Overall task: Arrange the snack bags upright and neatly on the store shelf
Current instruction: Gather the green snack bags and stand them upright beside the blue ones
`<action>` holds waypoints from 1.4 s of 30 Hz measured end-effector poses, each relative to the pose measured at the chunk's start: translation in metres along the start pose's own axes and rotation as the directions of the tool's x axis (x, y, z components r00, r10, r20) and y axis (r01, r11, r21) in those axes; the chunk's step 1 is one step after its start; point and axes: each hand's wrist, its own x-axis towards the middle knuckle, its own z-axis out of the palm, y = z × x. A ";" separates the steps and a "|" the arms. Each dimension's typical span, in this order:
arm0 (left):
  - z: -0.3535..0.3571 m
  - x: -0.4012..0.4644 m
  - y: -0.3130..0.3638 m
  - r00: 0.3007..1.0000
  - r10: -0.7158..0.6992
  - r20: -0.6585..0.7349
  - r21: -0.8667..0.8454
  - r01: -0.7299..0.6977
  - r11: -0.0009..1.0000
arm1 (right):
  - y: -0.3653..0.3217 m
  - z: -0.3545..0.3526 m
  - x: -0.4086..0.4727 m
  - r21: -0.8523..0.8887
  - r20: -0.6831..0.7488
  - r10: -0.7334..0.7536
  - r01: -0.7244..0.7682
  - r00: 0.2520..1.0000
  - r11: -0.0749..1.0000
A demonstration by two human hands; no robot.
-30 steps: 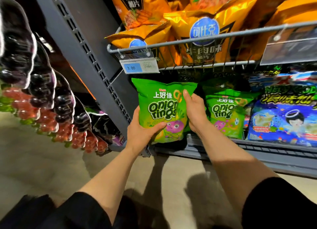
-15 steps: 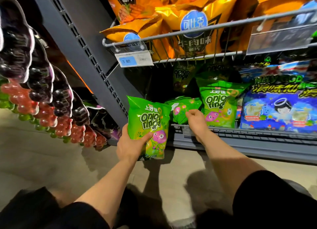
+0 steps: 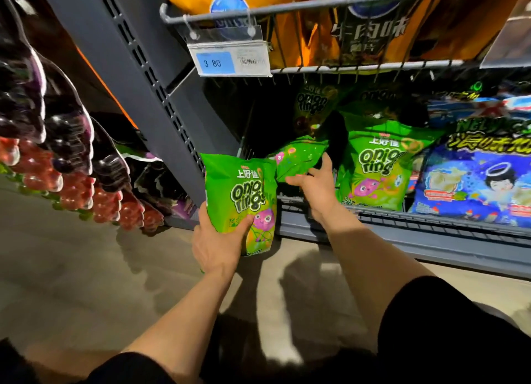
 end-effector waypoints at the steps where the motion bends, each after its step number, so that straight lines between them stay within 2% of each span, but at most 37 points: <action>1: 0.003 0.002 0.000 1.000 -0.020 -0.004 -0.026 0.020 0.999 | 0.000 0.006 -0.001 -0.035 0.051 -0.031 0.033 0.998 0.999; 3: 0.009 0.004 0.000 0.998 -0.055 -0.001 -0.075 0.055 0.996 | 0.003 0.014 0.000 -0.216 0.088 -0.125 0.141 0.988 0.966; 6: 0.015 0.005 -0.004 0.998 -0.061 0.003 -0.104 0.061 0.993 | 0.009 0.017 0.007 -0.575 0.048 -0.235 0.219 0.971 0.788; 7: 0.016 0.005 -0.006 0.998 -0.057 -0.002 -0.108 0.056 0.993 | 0.009 0.018 0.011 -0.634 0.057 -0.247 0.226 0.967 0.740; 13: 0.018 0.013 -0.017 0.999 -0.045 -0.021 -0.124 0.042 0.991 | 0.007 0.026 0.032 -0.767 0.080 -0.333 0.271 0.940 0.581; 16: 0.018 0.010 -0.019 0.999 -0.029 -0.030 -0.139 0.024 0.990 | 0.007 0.019 0.033 -0.761 0.059 -0.415 0.310 0.908 0.570; 19: 0.014 0.011 -0.010 0.999 -0.034 -0.030 -0.233 0.026 0.972 | -0.009 0.021 0.026 -0.758 -0.013 -0.572 0.365 0.820 0.541; 22: 0.009 0.011 -0.001 0.999 -0.021 -0.037 -0.273 0.010 0.962 | -0.031 0.022 0.012 -0.837 -0.092 -0.689 0.319 0.719 0.444; 23: 0.008 0.010 0.000 0.999 -0.011 -0.037 -0.271 0.001 0.963 | -0.038 0.021 0.009 -0.861 -0.099 -0.683 0.281 0.724 0.423; 25: 0.006 0.008 -0.002 0.999 0.001 -0.035 -0.262 -0.010 0.965 | -0.048 0.019 0.010 -0.898 -0.062 -0.599 0.217 0.798 0.382; 27: 0.005 0.009 -0.004 0.999 0.003 -0.036 -0.247 -0.012 0.969 | -0.049 0.022 0.017 -0.872 0.032 -0.460 0.249 0.888 0.421; 28: 0.005 0.009 -0.005 0.999 0.002 -0.037 -0.239 -0.011 0.971 | -0.046 0.024 0.020 -0.843 0.090 -0.406 0.287 0.909 0.456; 30: 0.005 0.011 -0.004 0.999 0.000 -0.045 -0.229 -0.010 0.973 | -0.037 0.027 0.022 -0.786 0.139 -0.390 0.341 0.910 0.516; 32: 0.006 0.012 -0.002 0.999 0.000 -0.055 -0.215 -0.012 0.977 | -0.029 0.026 0.021 -0.739 0.065 -0.435 0.336 0.898 0.584; 34: 0.007 0.012 0.001 0.998 -0.007 -0.063 -0.197 -0.005 0.980 | -0.021 0.020 0.017 -0.722 -0.078 -0.499 0.296 0.863 0.625; 37: 0.012 0.012 0.001 0.998 -0.021 -0.061 -0.187 0.009 0.982 | -0.008 0.008 0.015 -0.697 -0.332 -0.487 0.138 0.808 0.704; 39: 0.015 0.011 -0.001 0.999 -0.010 -0.050 -0.202 0.000 0.979 | -0.002 0.002 0.024 -0.601 -0.382 -0.299 0.011 0.874 0.799; 41: 0.016 0.012 -0.003 0.999 0.005 -0.042 -0.220 -0.014 0.975 | 0.002 0.002 0.035 -0.460 -0.285 -0.063 -0.079 0.957 0.885; 42: 0.017 0.013 -0.004 0.999 0.011 -0.042 -0.224 -0.020 0.974 | 0.003 0.004 0.038 -0.427 -0.209 0.007 -0.097 0.978 0.899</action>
